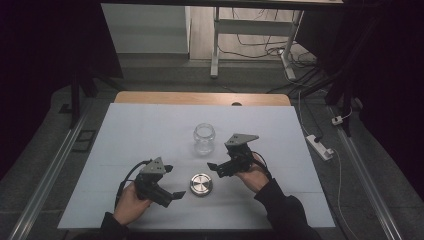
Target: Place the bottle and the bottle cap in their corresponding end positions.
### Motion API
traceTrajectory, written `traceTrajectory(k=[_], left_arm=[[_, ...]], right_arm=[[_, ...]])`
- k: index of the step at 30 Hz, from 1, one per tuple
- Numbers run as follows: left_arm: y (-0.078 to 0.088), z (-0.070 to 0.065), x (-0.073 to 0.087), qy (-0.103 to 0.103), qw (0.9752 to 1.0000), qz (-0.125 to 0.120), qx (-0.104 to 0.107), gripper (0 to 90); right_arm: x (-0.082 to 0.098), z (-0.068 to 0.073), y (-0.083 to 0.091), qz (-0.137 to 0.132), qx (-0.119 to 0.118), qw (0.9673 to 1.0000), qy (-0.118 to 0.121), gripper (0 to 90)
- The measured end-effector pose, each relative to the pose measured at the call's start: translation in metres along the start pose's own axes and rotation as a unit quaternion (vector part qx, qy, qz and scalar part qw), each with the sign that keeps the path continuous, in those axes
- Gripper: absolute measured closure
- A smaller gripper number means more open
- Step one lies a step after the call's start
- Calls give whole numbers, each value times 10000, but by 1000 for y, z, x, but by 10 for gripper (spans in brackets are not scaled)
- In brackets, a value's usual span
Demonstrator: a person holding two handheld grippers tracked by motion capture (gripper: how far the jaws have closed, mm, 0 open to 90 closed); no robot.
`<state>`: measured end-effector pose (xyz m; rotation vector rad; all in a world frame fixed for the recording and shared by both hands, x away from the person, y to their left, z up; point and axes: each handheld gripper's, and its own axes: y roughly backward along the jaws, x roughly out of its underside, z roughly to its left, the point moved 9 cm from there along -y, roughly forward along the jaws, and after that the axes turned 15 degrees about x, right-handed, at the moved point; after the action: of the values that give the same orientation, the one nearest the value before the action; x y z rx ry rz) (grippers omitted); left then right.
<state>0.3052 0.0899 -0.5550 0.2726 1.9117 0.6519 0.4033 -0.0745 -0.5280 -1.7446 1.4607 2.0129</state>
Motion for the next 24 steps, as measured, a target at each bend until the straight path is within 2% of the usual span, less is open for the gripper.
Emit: traceTrajectory(k=[6,15,24], left_arm=[[6,-1,6,46,9999,19,-88,0],[26,-5,12,150,9995,-205,-181,0],[43,-6,27,359,9984,-292,-337,0]], right_arm=[[7,4,8,16,-26,10000,53,0],[15,9,26,-41,-75,10000,17,0],[31,3,44,-18,46,10000,-61,0]])
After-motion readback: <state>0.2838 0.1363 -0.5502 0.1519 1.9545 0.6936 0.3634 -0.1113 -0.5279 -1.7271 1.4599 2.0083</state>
